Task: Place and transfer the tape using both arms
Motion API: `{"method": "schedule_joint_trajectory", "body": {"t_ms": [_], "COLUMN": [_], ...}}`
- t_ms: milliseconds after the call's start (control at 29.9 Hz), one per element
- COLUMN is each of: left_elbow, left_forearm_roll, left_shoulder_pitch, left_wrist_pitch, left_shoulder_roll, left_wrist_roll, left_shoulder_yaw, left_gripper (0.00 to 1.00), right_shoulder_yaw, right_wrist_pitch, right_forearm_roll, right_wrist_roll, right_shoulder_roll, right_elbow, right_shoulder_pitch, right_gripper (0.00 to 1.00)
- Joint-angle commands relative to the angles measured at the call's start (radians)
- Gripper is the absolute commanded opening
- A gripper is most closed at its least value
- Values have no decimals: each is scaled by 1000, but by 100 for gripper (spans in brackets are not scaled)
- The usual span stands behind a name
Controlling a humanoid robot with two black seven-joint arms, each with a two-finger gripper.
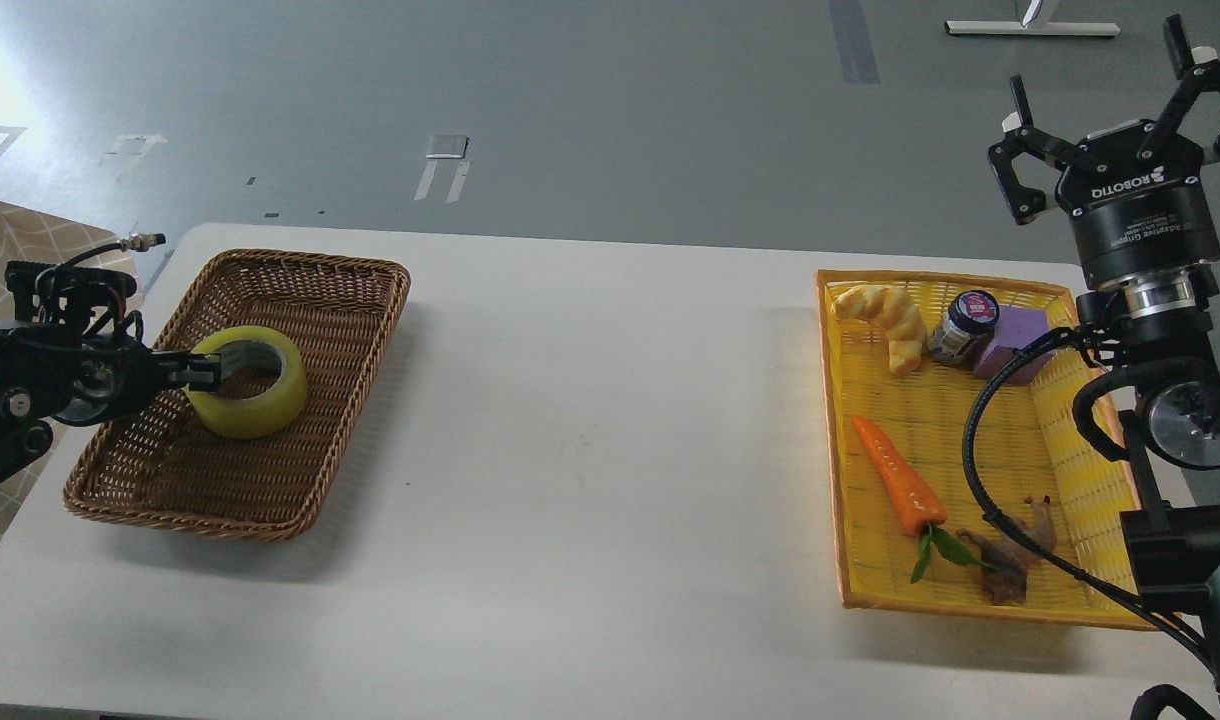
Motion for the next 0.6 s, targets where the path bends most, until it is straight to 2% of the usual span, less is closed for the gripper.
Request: {"method": "schedule_joint_trajectory", "body": {"t_ms": [0,134,335,569], "left_elbow": [-13,-21,-93,-151], "left_forearm_roll": [-31,-63,-135,-441], "left_shoulder_pitch": [-7,-17,-100,-275], "left_wrist_pitch": [0,0,-5,-17], "left_shoulder_roll": [9,11,35,29], "left_wrist_roll": [-4,-5,-8,-20], "left_shoulder_yaw": [-5,-10,-45,-67], "left_gripper": [62,65,71,80], "right_shoulder_yaw": [0,0,0,0], "right_wrist_pitch": [0,0,0,0], "right_forearm_roll": [0,0,0,0], "right_wrist_roll": [0,0,0,1], "right_shoulder_roll": [0,0,0,-2], "right_elbow": [1,1,1,3], "right_shoulder_pitch": [0,0,0,0], "right_gripper": [100,100,100,100]}}
